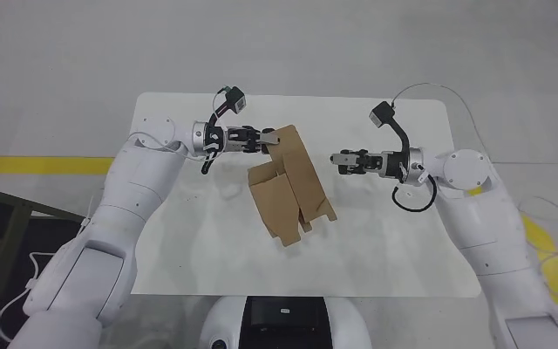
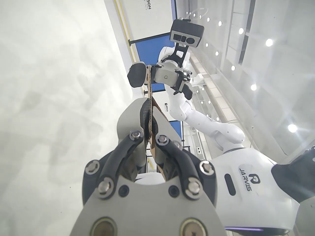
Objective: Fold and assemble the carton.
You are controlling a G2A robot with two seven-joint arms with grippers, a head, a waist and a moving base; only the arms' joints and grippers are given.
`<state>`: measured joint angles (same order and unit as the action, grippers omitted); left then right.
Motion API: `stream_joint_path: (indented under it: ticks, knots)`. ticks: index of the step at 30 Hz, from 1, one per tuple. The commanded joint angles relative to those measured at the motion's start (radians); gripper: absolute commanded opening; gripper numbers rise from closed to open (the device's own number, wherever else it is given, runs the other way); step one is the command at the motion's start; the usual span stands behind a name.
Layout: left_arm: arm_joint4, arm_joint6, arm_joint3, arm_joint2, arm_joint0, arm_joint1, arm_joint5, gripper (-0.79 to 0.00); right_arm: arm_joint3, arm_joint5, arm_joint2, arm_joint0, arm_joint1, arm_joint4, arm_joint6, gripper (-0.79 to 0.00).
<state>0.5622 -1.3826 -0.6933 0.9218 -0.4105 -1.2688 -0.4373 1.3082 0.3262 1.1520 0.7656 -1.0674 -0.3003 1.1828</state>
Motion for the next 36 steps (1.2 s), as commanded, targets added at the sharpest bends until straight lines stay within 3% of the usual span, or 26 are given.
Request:
stream_joint_path:
  ticks: [1,9,13,20,30,32,33,34,36]
  knots:
    - [0.000,0.000,0.000,0.000,0.000,0.000,0.000,-0.785,0.000,0.000,0.000,0.000,0.000,0.000,0.000,0.000]
    - [0.000,0.000,0.000,0.000,0.000,0.000,0.000,-0.785,0.000,0.000,0.000,0.000,0.000,0.000,0.000,0.000]
    - [-0.031,0.031,-0.071,-0.005,-0.031,0.003,0.032,-0.785,0.029,-0.021,-0.029,0.013,-0.006,-0.043,0.020,0.000]
    - [-0.038,-0.003,-0.146,-0.005,-0.062,0.008,0.054,-0.785,-0.058,-0.031,-0.146,-0.063,-0.041,-0.155,0.133,0.000]
    - [-0.028,-0.022,-0.161,0.008,-0.072,0.010,0.057,-0.785,-0.183,0.000,-0.230,-0.142,-0.078,-0.218,0.213,0.000]
    - [-0.026,-0.025,-0.158,0.011,-0.072,0.011,0.058,-0.785,-0.194,-0.001,-0.236,-0.150,-0.081,-0.222,0.224,-0.055]
    - [-0.025,-0.027,-0.157,0.014,-0.072,0.011,0.059,-0.785,-0.199,-0.001,-0.238,-0.153,-0.083,-0.224,0.229,-0.169]
    - [-0.024,-0.027,-0.155,0.016,-0.072,0.012,0.059,-0.785,-0.204,0.000,-0.240,-0.156,-0.084,-0.226,0.233,-0.354]
    - [-0.022,-0.029,-0.154,0.019,-0.073,0.012,0.059,-0.785,-0.211,0.003,-0.244,-0.160,-0.086,-0.229,0.241,-0.477]
